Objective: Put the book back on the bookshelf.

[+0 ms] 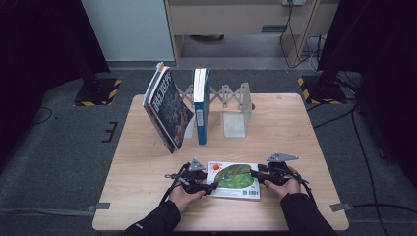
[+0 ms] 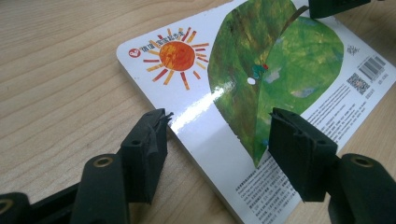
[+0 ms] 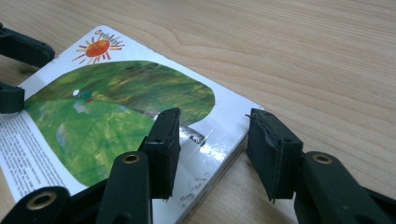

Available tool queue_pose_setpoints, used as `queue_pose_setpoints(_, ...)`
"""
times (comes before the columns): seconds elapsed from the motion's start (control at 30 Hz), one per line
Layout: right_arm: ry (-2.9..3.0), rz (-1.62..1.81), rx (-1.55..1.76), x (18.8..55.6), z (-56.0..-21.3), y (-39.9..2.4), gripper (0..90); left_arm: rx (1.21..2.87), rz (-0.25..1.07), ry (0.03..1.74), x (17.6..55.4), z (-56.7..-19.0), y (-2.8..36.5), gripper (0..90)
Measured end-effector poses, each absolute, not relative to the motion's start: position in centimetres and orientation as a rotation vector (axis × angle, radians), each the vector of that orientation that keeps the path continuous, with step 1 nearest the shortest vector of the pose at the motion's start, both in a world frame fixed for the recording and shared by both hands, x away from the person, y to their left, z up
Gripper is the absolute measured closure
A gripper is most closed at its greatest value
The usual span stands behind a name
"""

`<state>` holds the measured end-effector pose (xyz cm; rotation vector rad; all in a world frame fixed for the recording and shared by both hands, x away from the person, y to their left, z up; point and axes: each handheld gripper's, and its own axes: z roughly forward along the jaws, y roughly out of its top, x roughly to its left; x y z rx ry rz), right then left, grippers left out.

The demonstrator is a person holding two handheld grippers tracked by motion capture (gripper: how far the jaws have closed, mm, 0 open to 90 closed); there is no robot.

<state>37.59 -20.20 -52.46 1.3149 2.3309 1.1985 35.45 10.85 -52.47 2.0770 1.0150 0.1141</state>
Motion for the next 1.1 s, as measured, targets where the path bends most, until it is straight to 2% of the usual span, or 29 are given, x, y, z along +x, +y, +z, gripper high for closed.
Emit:
queue_pose_setpoints(0.1, 2.339, 1.177, 1.308, 37.4, -52.4, -20.2, 48.2, 2.063, 0.114, 1.021, 35.5, -52.4, 11.0, 35.8)
queue_pose_setpoints(0.73, 2.353, 1.22, 1.339, 36.8, -52.6, -20.3, 48.0, 1.987, 0.063, 1.061, 36.5, -52.9, 11.0, 30.2)
queue_pose_setpoints(0.9, 2.332, 1.233, 1.341, 36.8, -52.8, -20.3, 47.9, 1.937, 0.046, 1.033, 36.4, -52.4, 11.3, 31.6)
queue_pose_setpoints(0.93, 2.332, 1.234, 1.341, 36.8, -52.8, -20.2, 48.1, 1.881, -0.05, 1.01, 36.3, -52.3, 11.3, 37.9)
queue_pose_setpoints(0.97, 2.33, 1.244, 1.35, 36.9, -52.9, -20.2, 48.4, 1.859, -0.074, 1.0, 36.1, -52.1, 11.0, 38.4)
queue_pose_setpoints(1.03, 2.327, 1.26, 1.359, 36.8, -52.9, -20.1, 48.4, 1.941, 0.022, 0.958, 35.5, -51.7, 10.3, 37.8)
queue_pose_setpoints(1.1, 2.333, 1.257, 1.363, 36.8, -52.9, -20.1, 48.4, 1.95, 0.079, 0.98, 35.3, -51.6, 10.5, 36.9)
